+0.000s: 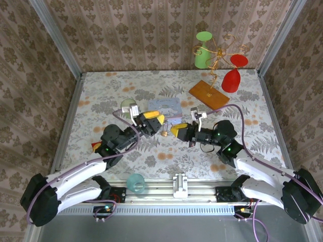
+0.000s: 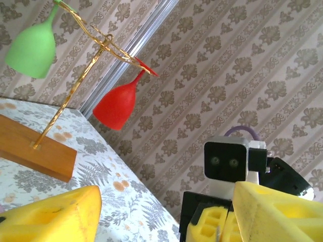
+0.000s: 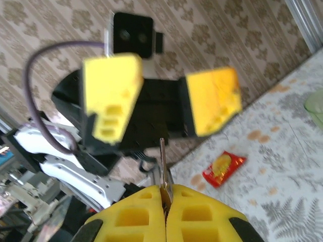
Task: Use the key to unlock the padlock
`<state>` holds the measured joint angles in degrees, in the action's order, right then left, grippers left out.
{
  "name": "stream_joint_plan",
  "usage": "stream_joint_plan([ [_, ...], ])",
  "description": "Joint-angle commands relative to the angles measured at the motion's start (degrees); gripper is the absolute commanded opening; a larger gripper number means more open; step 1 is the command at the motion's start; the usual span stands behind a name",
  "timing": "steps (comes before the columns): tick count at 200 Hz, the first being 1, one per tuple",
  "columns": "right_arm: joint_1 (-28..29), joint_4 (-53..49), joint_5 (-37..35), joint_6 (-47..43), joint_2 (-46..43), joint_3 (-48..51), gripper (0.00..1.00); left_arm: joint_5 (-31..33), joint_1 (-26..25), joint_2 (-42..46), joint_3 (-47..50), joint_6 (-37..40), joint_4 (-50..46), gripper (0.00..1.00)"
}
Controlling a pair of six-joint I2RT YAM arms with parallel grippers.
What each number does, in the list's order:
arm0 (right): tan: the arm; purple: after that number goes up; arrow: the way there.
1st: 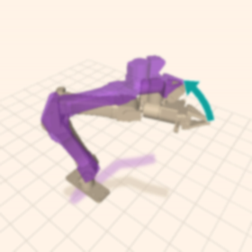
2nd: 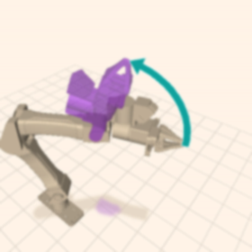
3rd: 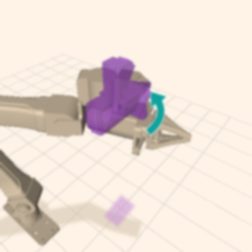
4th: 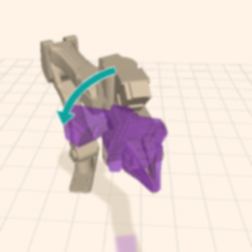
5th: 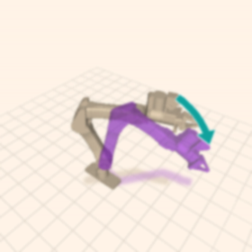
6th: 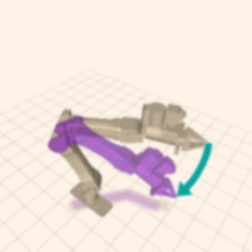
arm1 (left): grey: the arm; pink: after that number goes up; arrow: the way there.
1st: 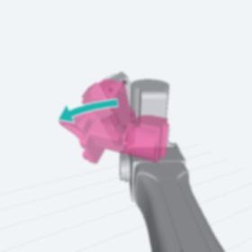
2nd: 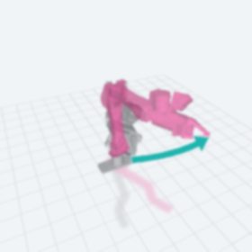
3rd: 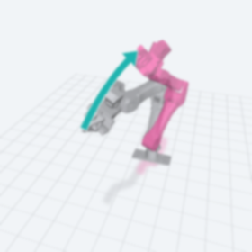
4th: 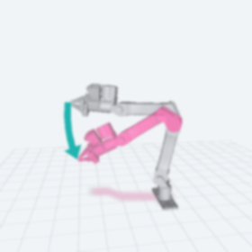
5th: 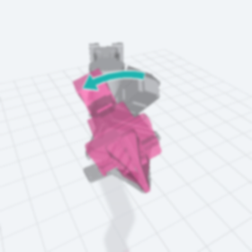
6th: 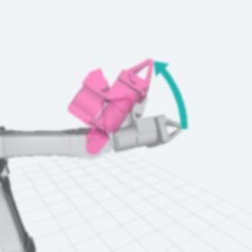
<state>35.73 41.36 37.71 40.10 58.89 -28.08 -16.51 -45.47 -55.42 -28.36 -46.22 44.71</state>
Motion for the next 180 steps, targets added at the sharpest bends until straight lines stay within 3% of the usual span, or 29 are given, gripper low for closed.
stream_joint_plan([
  [1, 0.0, -11.8, 0.9, -5.4, -1.1, -3.4, 0.00, -7.6, 0.1, 0.1, -4.9, 4.6, -6.2, 0.69],
  [24, 0.0, -12.8, 1.4, -5.6, -1.1, -3.8, 0.00, -13.7, 0.1, -1.4, -8.4, 7.4, -12.2, 0.62],
  [53, 0.0, -12.0, 1.4, -5.0, -1.0, -3.7, 0.00, -15.6, 0.0, -0.8, -10.4, 12.5, -21.1, 0.54],
  [91, 0.0, -9.3, 3.1, -4.1, -0.3, -3.6, 0.00, -16.1, 0.1, -0.6, -10.8, 16.0, -27.4, 0.56],
  [130, 0.0, -7.4, 4.5, -2.8, 1.8, -4.2, 0.00, -16.7, 0.1, -1.5, -9.0, 13.8, -21.6, 0.60],
  [163, 0.3, -3.4, 5.4, -0.9, 4.7, -4.5, 0.00, -20.0, 0.0, -3.7, -9.6, 12.0, -17.5, 0.39],
  [180, 0.0, -0.1, 5.4, 0.3, 4.8, -3.6, 0.00, -21.6, 0.2, -3.9, -10.0, 12.2, -18.5, 0.36],
])
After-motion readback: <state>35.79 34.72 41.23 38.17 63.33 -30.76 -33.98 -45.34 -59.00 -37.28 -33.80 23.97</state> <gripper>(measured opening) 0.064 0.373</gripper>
